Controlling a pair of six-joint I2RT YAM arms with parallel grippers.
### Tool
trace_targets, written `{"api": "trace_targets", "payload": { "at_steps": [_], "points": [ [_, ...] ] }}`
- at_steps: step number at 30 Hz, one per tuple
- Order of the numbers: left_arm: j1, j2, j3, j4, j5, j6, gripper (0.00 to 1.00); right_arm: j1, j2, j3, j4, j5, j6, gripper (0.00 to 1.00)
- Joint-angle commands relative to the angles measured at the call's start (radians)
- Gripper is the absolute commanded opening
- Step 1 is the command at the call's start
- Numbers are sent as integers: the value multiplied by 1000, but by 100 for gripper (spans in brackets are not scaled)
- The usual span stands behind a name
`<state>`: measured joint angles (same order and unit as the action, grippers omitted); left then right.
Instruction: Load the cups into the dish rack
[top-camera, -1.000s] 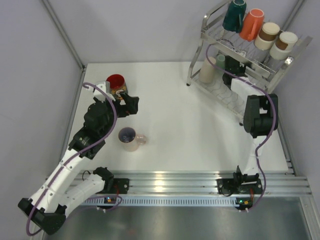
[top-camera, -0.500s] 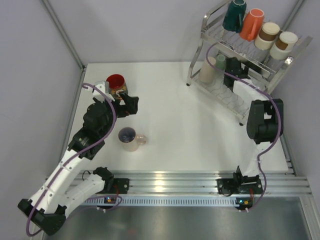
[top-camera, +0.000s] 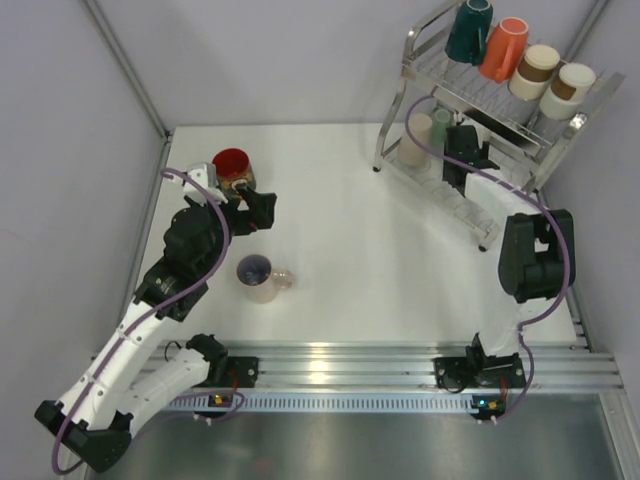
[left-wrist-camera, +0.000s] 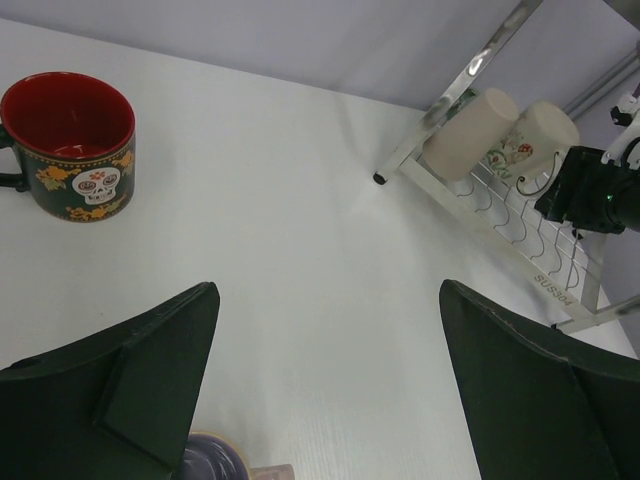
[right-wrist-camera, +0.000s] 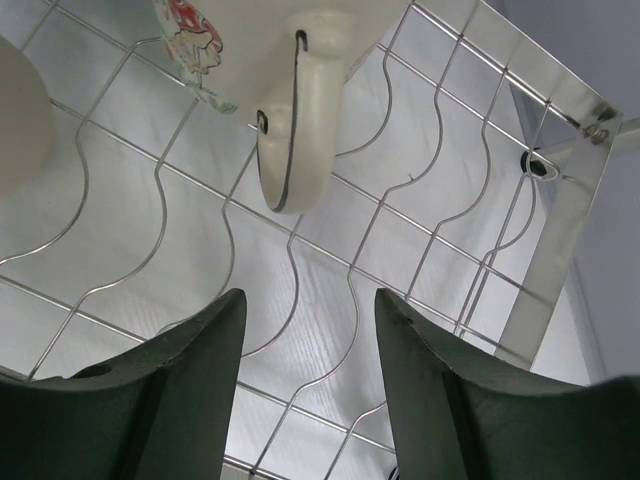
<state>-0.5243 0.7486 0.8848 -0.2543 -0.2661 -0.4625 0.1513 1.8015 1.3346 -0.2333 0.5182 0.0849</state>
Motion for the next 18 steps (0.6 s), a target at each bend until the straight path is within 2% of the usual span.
{"api": "trace_targets", "payload": {
  "at_steps": [1,9,13,18],
  "points": [
    [3,-6,31,50,18,-8,97,28,-50,8,28,8,-25,55],
    [1,18,42,50,11,-15,96,73,-40,21,-55,20,-60,55],
    [3,31,59,38,-42,-19,95,112,-70,26,-128,-15,-68,55],
    [1,124,178,-108,-168,-5,93,211,-177,-11,-222,-41,-30,55]
  ]
}}
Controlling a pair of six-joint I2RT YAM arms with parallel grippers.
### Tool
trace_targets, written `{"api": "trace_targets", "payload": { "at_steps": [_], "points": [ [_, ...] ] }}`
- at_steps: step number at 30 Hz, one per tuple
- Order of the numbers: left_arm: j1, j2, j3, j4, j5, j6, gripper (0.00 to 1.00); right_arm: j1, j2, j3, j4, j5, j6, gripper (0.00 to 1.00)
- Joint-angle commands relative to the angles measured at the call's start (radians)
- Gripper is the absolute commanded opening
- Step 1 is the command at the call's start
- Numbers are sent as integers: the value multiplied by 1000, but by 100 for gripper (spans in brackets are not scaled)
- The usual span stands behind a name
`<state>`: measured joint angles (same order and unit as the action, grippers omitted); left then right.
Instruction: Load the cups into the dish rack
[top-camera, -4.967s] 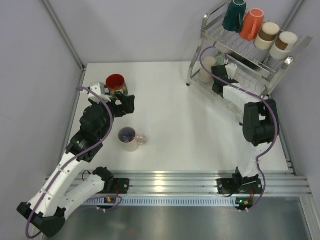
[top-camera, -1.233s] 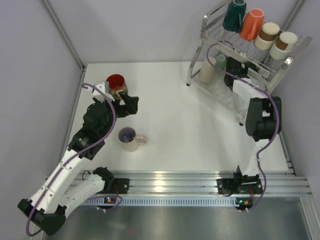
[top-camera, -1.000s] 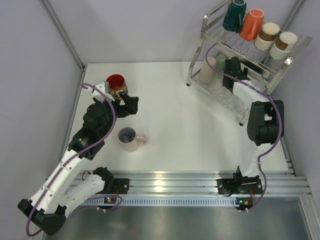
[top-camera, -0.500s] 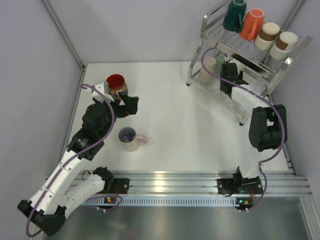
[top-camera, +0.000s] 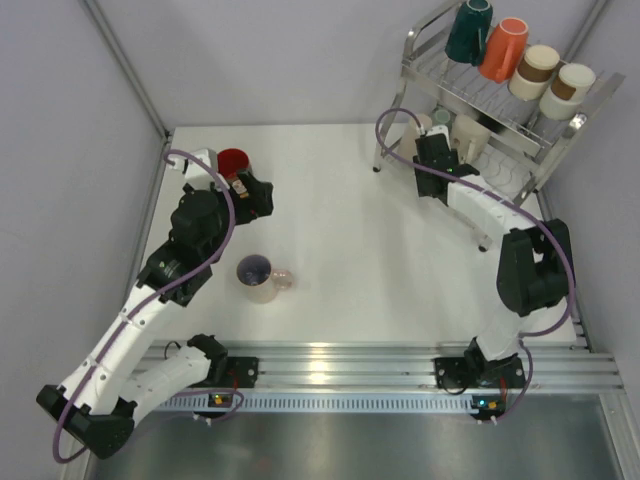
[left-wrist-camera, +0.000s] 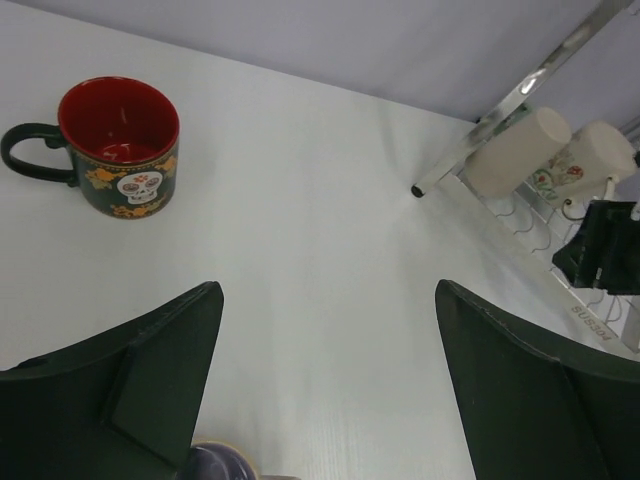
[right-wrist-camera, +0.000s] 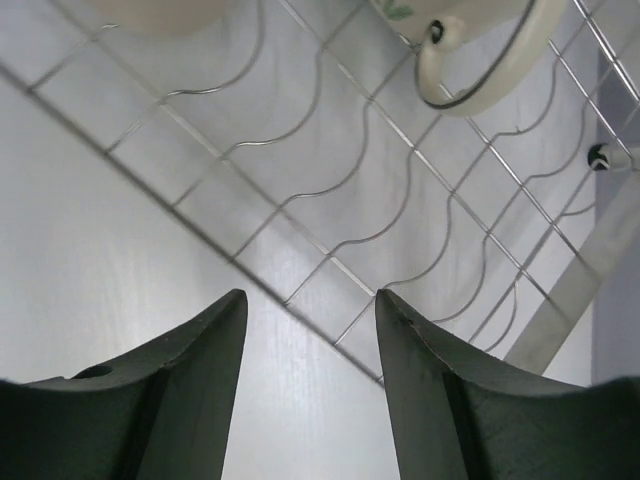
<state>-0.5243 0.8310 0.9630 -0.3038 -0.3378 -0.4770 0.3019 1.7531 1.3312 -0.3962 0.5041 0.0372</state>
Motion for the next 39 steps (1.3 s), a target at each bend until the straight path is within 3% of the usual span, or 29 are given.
{"api": "trace_targets", "payload": {
  "at_steps": [1,5,10,15,17,20,26,33,39],
  "points": [
    [3,63,124,-82,-107,20,93,75,-153,-21,-59,-67,23,55],
    [20,193,236,-208,-113,87,91,149,-335,-98,-53,-249,88,52],
    [110,272,315,-333,-127,48,89,181,-545,-263,123,-560,208,51],
    [236,298,295,-391,-74,37,88,189,-609,-389,301,-812,286,51],
    [328,309,258,-416,38,29,88,192,-587,-403,324,-845,309,50],
    [359,274,177,-420,147,20,84,195,-572,-424,353,-892,342,49],
    [359,180,11,-469,172,-95,76,195,-580,-438,364,-895,352,49],
    [359,109,-23,-528,215,-136,67,194,-587,-449,358,-877,348,49],
    [356,83,-142,-526,307,-192,59,197,-593,-454,349,-860,342,51]
  ]
}}
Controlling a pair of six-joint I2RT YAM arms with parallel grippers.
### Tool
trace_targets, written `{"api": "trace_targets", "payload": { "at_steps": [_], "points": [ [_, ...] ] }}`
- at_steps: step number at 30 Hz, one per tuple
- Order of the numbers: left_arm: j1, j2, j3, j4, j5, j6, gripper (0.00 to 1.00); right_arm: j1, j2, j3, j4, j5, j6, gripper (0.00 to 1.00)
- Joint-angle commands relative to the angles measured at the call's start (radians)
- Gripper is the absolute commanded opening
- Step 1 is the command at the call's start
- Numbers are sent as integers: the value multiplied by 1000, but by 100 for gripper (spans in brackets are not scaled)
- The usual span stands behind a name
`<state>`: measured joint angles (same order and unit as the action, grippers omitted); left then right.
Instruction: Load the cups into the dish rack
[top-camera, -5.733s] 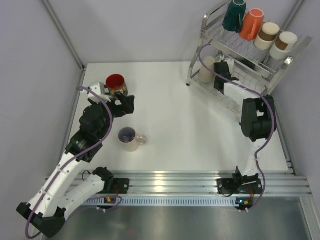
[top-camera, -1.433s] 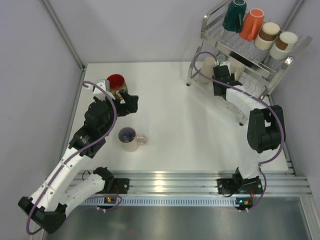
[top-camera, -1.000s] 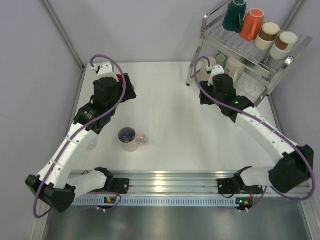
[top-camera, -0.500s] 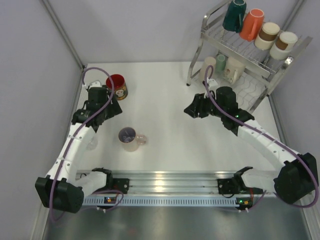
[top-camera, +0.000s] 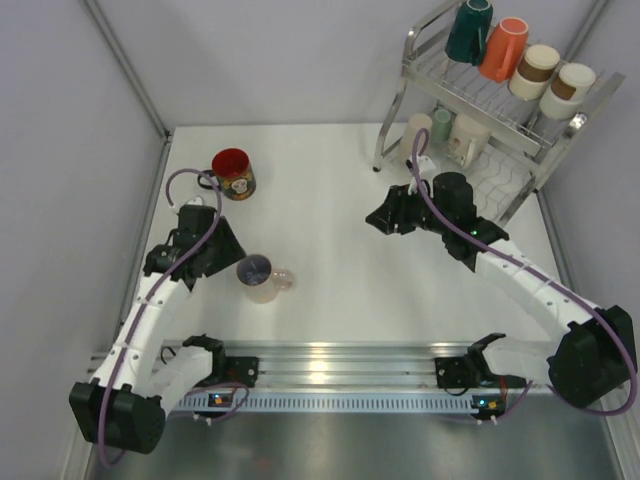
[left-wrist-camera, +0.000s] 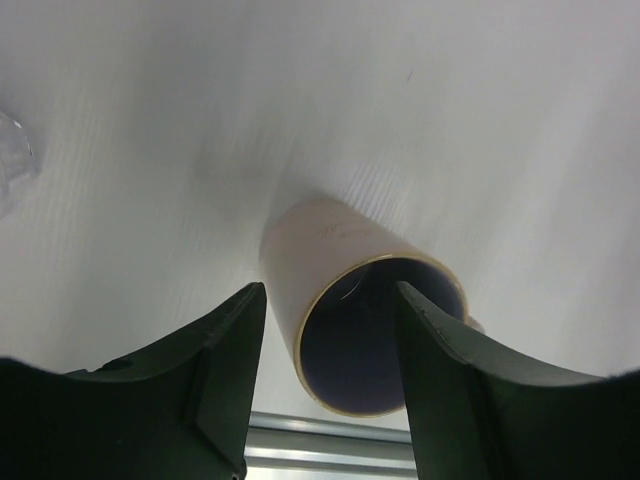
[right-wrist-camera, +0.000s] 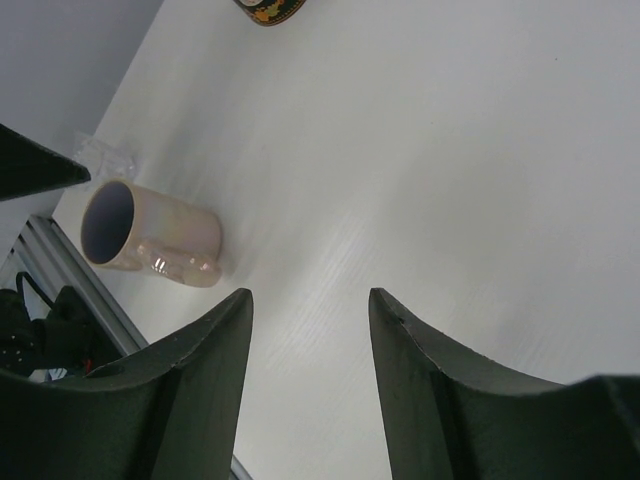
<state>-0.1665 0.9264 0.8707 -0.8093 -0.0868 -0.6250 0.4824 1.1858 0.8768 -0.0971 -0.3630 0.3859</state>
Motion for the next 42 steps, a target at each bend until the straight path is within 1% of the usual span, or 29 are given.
{"api": "trace_targets", "payload": {
  "at_steps": [1,6,13,16,18,19,20,21,22,23,25,26,29,31,33,34,35,37,38,40,41,42],
  "points": [
    [-4,-18,-59,-19,58,-53,59,15,-26,1,50,7,-7,51],
    [-7,-11,-78,-18,76,-76,58,13,-20,1,56,9,2,51],
    [-25,63,-81,-5,70,-84,52,15,-12,-1,56,12,4,52],
    [-27,89,-93,22,82,-87,52,13,-12,1,53,12,2,53],
    [-28,100,-101,38,82,-87,49,15,-6,1,56,15,13,54],
    [-30,100,-104,67,128,-79,46,13,-2,1,54,16,16,56],
    [-31,100,-110,85,139,-71,38,13,1,2,56,16,22,57],
    [-30,95,-114,111,159,-53,33,13,8,7,54,12,30,58],
    [-31,92,-116,160,173,-45,29,15,11,7,56,9,34,59],
    [-31,92,-119,195,205,-38,22,15,11,8,54,4,39,59],
    [-31,74,-125,252,223,-25,17,15,12,14,57,-14,48,60],
    [-31,66,-130,312,226,-22,16,13,11,14,59,-19,50,60],
    [-31,45,-136,418,234,4,0,13,2,22,48,-22,57,62],
    [-31,31,-141,465,233,39,0,15,-11,25,37,-24,56,63],
    [-31,14,-142,528,233,73,0,15,-18,24,36,-59,65,64],
    [-31,-19,-154,557,237,86,0,13,-18,25,34,-79,71,65],
    [-31,-37,-166,641,249,120,0,15,-17,30,39,-135,91,65],
    [-31,-87,-221,752,259,162,0,15,-15,30,63,-212,125,66],
    [-31,-136,-242,866,257,197,0,15,-17,30,86,-287,167,67],
    [-31,-168,-294,990,294,234,0,15,-14,34,89,-355,214,69],
    [-31,-185,-305,1039,320,284,0,16,-11,40,117,-414,259,70],
    [-31,-187,-312,1124,356,310,0,18,-9,45,131,-441,281,71]
  ]
}}
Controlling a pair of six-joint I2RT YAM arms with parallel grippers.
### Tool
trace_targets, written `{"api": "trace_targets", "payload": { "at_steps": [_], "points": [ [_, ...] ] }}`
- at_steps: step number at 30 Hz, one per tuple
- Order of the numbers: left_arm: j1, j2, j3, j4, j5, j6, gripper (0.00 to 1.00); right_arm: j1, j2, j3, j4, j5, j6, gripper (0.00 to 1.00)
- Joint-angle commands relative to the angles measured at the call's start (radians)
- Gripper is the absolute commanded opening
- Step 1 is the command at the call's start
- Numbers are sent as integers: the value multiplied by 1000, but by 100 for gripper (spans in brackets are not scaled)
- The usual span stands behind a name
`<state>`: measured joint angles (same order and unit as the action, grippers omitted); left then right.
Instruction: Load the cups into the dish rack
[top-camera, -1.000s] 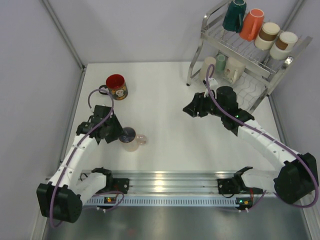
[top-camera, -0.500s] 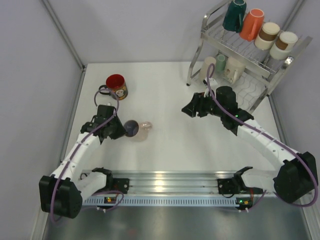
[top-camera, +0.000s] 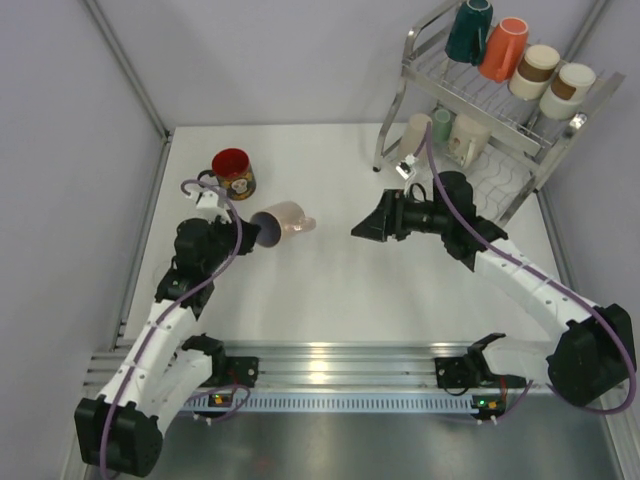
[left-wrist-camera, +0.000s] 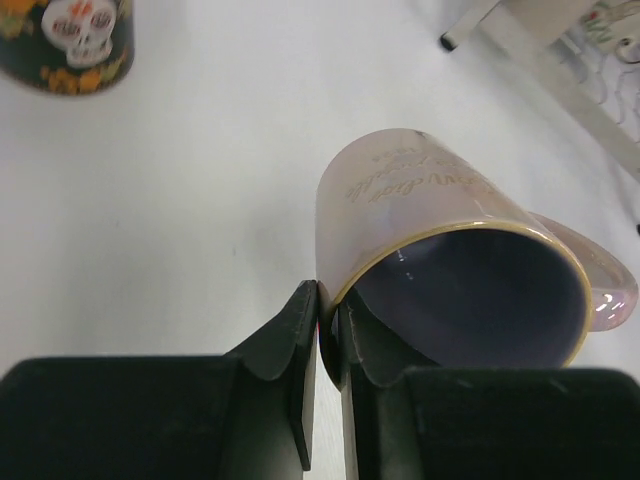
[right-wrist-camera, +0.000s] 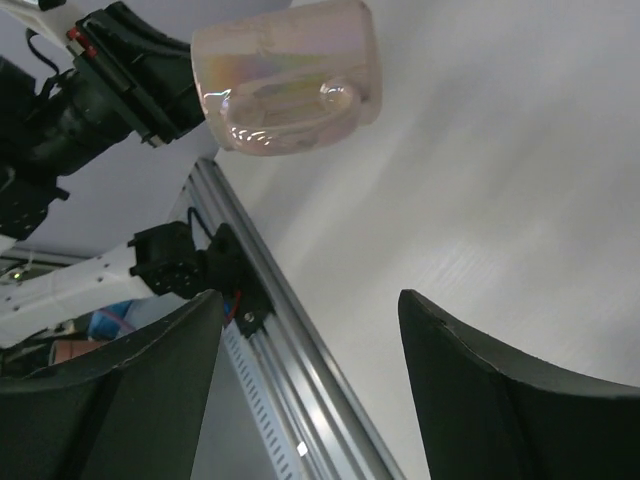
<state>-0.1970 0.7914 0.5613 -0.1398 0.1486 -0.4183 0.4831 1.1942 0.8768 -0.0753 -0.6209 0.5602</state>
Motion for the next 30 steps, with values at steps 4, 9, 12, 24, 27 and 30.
{"api": "trace_targets", "payload": {
  "at_steps": [4,9,12,24,27,30],
  "points": [
    [-1,-63,-58,659,275,187,0,35,-22,65,140,-266,196,75],
    [-1,-113,-187,983,426,193,0,78,-9,83,179,-296,305,82],
    [-4,-118,-198,1066,505,167,0,113,16,79,256,-310,385,83],
    [-84,-273,-253,1138,341,288,0,249,27,88,213,-149,392,84],
    [-84,-284,-242,1140,299,291,0,259,24,96,227,-143,394,84],
    [-84,-287,-236,1152,230,276,0,268,16,105,216,-129,363,84]
  ]
}}
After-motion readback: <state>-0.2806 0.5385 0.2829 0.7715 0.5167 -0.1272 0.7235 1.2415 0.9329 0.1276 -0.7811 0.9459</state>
